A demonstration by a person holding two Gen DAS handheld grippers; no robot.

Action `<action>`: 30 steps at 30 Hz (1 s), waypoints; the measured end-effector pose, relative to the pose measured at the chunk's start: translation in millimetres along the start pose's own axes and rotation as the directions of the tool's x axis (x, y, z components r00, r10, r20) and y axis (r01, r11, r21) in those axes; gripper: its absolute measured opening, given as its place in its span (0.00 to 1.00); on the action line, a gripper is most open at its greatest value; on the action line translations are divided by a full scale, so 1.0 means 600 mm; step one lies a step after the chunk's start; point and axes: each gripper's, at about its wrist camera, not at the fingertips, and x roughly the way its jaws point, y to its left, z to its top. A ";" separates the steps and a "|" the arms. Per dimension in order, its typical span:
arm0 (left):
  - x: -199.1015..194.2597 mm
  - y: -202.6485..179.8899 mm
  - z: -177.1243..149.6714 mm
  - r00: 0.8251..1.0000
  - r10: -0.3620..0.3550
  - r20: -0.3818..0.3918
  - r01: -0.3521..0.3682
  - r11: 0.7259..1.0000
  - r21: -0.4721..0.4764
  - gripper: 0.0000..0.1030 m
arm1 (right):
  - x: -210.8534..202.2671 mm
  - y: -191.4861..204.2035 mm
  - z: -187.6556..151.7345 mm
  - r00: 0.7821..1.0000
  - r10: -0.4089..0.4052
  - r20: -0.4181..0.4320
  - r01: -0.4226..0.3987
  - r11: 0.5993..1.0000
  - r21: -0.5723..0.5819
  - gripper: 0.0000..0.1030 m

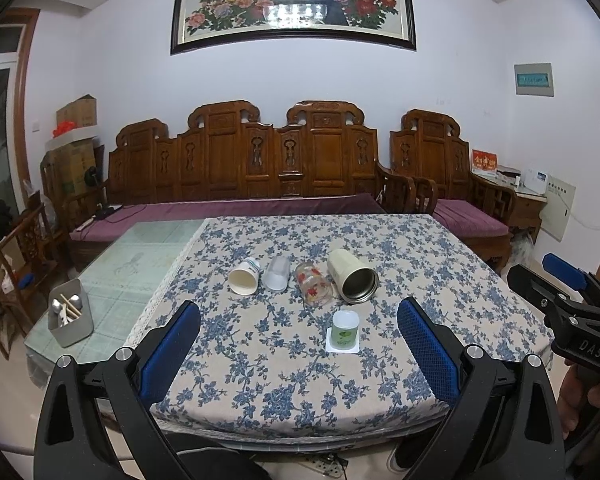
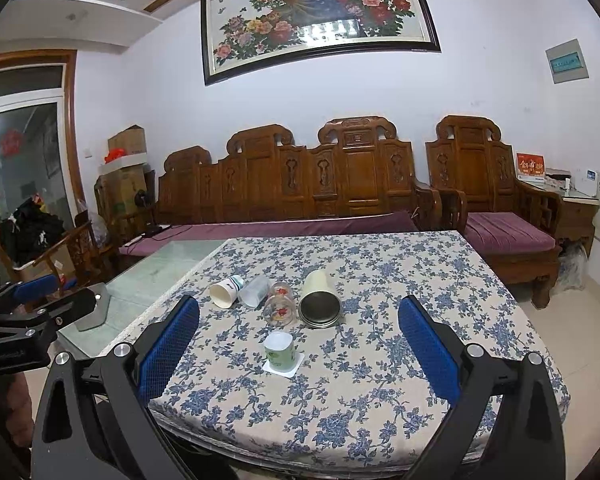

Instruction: Flip cup upside down

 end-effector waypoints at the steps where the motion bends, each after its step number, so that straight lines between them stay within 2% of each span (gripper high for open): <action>1: -0.001 0.000 0.000 1.000 -0.001 0.001 0.001 1.000 -0.001 0.92 | 0.000 0.000 0.000 1.000 0.000 0.000 0.000 1.000 -0.001 0.97; 30: -0.009 -0.002 0.005 1.000 0.001 0.012 -0.001 1.000 -0.003 0.92 | -0.003 0.003 0.005 1.000 -0.004 0.006 0.004 1.000 0.001 0.97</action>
